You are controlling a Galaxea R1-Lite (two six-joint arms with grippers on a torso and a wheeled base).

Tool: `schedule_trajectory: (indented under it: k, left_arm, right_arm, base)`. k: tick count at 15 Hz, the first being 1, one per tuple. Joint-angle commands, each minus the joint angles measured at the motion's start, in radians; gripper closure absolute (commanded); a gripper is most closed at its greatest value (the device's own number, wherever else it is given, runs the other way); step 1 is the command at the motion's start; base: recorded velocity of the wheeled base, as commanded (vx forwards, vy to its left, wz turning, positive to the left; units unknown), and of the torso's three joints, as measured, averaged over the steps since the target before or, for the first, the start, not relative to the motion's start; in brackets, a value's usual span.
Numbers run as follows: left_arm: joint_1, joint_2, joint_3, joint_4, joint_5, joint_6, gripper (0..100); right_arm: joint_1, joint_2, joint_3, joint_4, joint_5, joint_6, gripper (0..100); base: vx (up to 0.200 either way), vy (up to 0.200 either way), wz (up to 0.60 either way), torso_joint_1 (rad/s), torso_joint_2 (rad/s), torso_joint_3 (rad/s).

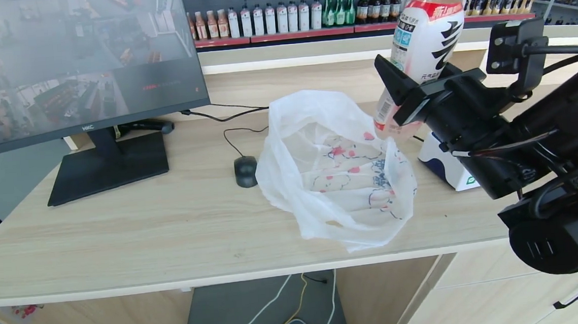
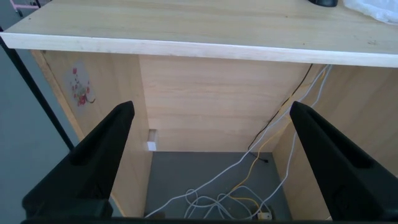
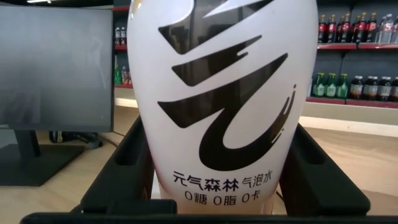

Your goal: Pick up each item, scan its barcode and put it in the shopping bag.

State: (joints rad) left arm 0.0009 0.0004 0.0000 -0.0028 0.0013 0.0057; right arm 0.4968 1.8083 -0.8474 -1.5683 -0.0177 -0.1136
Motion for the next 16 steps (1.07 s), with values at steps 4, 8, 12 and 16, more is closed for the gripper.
schedule_trajectory:
  k: [4,8,12,16]
  left_arm:
    - [0.001,0.0,0.0,0.0,0.0,0.0,0]
    - [0.001,0.0,0.0,0.0,0.0,0.0,0]
    - [0.001,0.0,0.0,0.0,0.0,0.0,0]
    - [0.001,0.0,0.0,0.0,0.0,0.0,0]
  right_arm:
    - [0.003,-0.02,-0.024,-0.003,0.005,0.029,100]
    - [0.003,-0.035,-0.176,0.231,0.002,0.028,100]
    - [0.003,0.008,-0.332,0.36,-0.002,0.008,100]
    - [0.014,0.051,-0.363,0.375,-0.001,-0.006,100]
  base:
    - [0.0,0.0,0.0,0.0,0.0,0.0]
    - [0.0,0.0,0.0,0.0,0.0,0.0]
    - [0.0,0.0,0.0,0.0,0.0,0.0]
    - [0.0,0.0,0.0,0.0,0.0,0.0]
